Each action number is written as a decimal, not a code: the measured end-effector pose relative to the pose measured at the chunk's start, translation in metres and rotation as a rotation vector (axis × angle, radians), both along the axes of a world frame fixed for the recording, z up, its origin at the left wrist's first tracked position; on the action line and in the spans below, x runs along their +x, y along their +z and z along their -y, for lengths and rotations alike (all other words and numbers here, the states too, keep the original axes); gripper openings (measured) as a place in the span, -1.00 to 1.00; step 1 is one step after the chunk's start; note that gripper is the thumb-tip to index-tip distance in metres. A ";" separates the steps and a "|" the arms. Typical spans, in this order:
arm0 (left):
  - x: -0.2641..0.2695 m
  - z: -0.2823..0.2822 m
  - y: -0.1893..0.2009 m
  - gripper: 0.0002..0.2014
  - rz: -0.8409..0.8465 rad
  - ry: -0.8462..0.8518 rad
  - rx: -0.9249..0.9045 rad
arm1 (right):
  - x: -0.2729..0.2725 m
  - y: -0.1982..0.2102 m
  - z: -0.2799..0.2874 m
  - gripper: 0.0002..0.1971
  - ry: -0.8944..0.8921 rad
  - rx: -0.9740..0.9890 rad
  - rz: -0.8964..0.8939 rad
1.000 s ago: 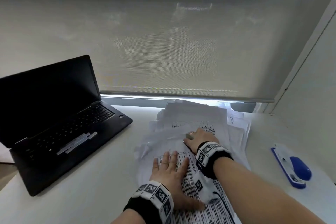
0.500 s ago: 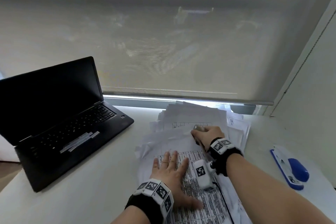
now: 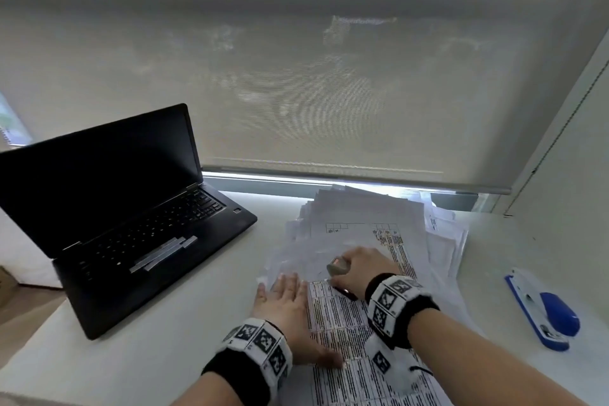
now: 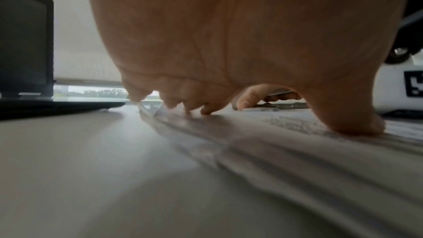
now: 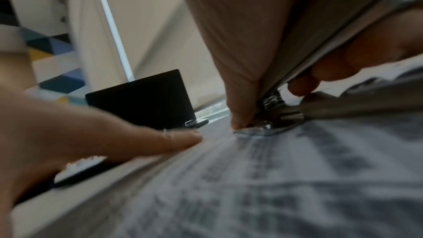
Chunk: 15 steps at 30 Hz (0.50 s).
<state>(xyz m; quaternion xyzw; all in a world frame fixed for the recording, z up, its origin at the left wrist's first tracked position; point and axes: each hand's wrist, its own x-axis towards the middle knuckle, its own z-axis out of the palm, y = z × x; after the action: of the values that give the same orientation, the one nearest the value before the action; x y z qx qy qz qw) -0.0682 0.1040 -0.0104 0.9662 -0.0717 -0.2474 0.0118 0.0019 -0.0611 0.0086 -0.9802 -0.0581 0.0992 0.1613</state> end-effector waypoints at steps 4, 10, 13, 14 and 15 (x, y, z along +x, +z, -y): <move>0.000 -0.001 -0.007 0.41 -0.013 0.011 -0.019 | 0.001 -0.003 -0.013 -0.69 -0.064 0.020 0.000; -0.002 -0.003 -0.015 0.39 0.007 0.027 -0.028 | 0.005 -0.005 -0.026 -0.70 -0.106 0.060 0.017; -0.001 -0.004 -0.018 0.39 0.014 0.022 -0.042 | 0.006 -0.003 -0.028 -0.65 -0.138 0.075 0.013; -0.001 -0.004 -0.018 0.38 0.017 0.022 -0.043 | 0.007 -0.004 -0.029 -0.65 -0.154 0.093 -0.001; -0.001 -0.005 -0.019 0.37 0.020 0.023 -0.041 | 0.009 -0.006 -0.030 -0.64 -0.175 0.113 -0.014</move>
<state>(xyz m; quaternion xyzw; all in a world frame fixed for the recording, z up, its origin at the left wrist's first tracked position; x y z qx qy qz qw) -0.0693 0.1086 -0.0290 0.9689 -0.0659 -0.2363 0.0336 0.0110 -0.0315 0.0029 -0.9701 0.0233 0.0882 0.2248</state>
